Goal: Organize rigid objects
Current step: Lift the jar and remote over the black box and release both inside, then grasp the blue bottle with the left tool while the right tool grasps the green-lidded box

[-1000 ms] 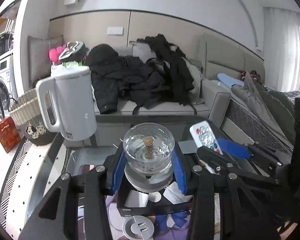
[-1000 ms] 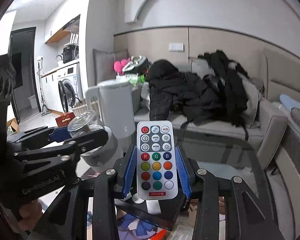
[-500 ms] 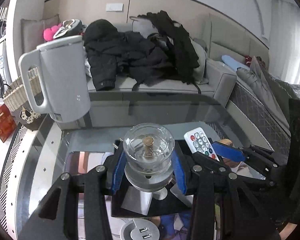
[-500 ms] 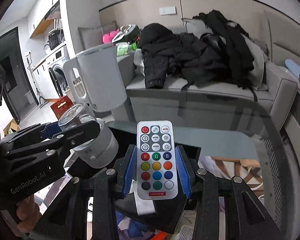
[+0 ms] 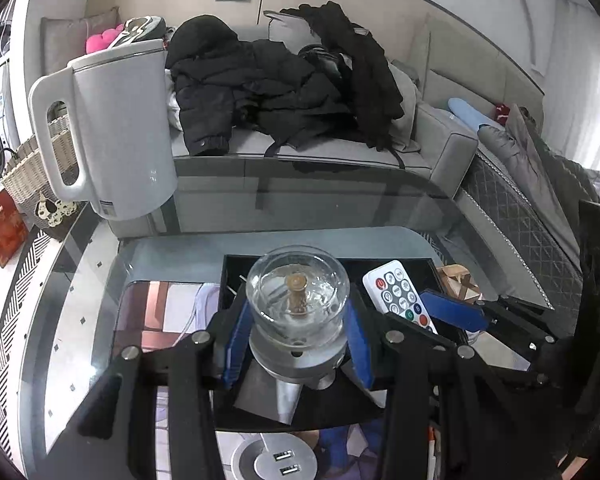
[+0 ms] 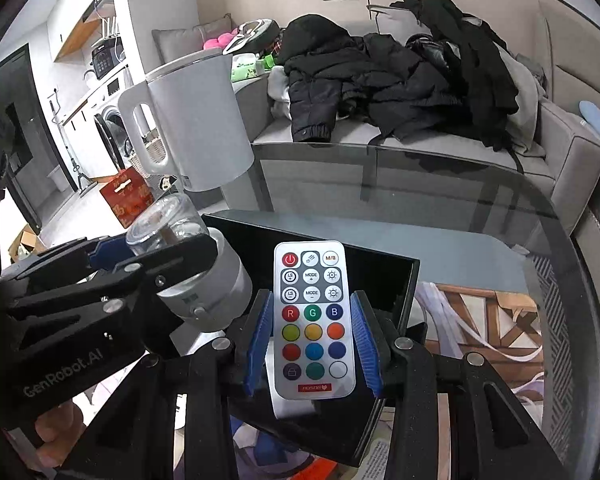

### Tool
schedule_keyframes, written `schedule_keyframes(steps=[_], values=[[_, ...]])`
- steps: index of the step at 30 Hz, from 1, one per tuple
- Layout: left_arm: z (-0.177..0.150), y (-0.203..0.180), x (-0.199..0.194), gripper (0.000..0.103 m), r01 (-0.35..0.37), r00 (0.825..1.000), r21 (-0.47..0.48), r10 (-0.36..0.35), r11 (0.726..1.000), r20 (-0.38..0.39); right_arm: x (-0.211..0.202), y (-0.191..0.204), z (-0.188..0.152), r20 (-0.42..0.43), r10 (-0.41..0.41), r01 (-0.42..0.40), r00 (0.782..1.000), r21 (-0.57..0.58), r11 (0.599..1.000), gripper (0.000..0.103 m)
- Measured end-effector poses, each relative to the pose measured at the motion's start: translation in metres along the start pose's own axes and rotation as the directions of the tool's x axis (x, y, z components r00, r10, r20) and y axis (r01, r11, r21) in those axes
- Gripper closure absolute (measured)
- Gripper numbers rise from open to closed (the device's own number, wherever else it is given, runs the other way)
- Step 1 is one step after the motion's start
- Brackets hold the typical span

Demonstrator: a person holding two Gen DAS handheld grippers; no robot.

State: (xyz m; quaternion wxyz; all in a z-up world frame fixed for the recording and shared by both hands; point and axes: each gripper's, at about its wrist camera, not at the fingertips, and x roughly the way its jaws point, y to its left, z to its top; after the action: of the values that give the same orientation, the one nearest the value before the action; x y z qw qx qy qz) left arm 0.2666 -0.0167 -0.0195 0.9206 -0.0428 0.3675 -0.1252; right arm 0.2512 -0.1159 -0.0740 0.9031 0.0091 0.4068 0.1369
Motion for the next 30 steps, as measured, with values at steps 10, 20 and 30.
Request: schedule_keyframes(steps=[10,20,30], values=[[0.007,0.000,-0.058,0.039,0.003,0.989,0.031,-0.007,1.000,0.145,-0.020,0.001,-0.001,0.043,0.002,-0.001,0.999,-0.012,1.000,0.040],[-0.025,0.037,-0.087,0.037,-0.039,0.997,0.005,0.039,0.999,0.061,-0.103,-0.018,-0.018,0.145,-0.036,0.038,0.989,-0.013,0.999,0.008],[-0.096,0.029,-0.063,0.037,-0.069,0.983,0.101,0.085,0.992,-0.161,-0.080,-0.046,-0.078,-0.107,-0.029,0.039,0.994,0.100,0.994,0.006]])
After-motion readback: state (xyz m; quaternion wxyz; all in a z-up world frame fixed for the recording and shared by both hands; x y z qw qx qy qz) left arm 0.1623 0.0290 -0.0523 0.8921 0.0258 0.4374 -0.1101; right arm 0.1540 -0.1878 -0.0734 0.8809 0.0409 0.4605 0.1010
